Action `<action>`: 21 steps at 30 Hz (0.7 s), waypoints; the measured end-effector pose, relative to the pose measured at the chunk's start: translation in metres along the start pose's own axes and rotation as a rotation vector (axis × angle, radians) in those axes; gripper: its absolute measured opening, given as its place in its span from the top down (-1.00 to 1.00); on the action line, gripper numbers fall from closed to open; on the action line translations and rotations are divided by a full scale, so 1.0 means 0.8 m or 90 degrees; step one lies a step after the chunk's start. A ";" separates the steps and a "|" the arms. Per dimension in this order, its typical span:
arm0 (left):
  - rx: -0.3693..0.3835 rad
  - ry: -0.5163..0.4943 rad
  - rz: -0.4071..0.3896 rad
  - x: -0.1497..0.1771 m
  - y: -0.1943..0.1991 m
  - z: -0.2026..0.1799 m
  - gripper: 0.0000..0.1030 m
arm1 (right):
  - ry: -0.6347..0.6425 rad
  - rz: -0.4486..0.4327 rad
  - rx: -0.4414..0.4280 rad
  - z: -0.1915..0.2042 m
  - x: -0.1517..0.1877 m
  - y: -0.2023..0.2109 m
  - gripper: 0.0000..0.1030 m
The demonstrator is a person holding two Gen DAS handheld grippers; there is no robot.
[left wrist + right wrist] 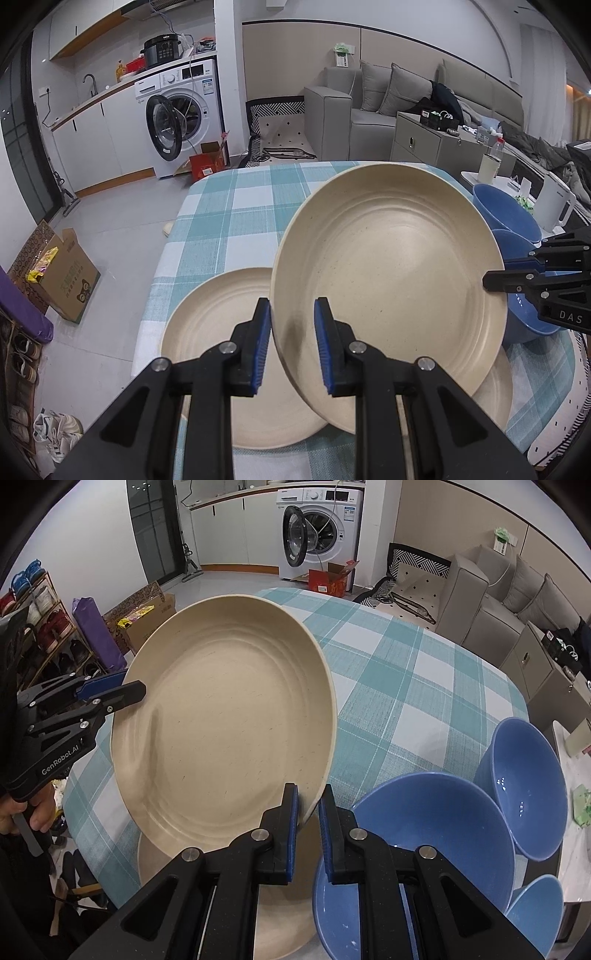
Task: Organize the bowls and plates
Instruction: 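Lift the cream plate with both grippers and carry it over another plate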
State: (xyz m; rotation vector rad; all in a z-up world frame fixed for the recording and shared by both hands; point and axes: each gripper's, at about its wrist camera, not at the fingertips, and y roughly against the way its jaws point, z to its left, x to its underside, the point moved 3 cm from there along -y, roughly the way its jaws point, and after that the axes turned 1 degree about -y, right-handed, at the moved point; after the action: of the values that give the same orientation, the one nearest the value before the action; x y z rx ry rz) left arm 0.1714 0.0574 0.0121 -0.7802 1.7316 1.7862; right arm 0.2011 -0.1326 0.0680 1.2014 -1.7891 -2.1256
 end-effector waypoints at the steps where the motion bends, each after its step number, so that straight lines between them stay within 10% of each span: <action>1: 0.000 -0.001 0.001 0.003 0.000 -0.001 0.58 | 0.000 -0.001 0.000 0.000 0.003 0.000 0.78; 21: 0.020 -0.010 0.034 0.037 -0.009 -0.020 0.58 | 0.027 0.002 0.020 0.015 0.049 0.010 0.77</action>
State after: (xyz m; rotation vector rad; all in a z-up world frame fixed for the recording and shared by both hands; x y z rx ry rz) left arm 0.1567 0.0414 -0.0146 -0.7117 1.7815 1.7899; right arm 0.1644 -0.1469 0.0555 1.2406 -1.8125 -2.0610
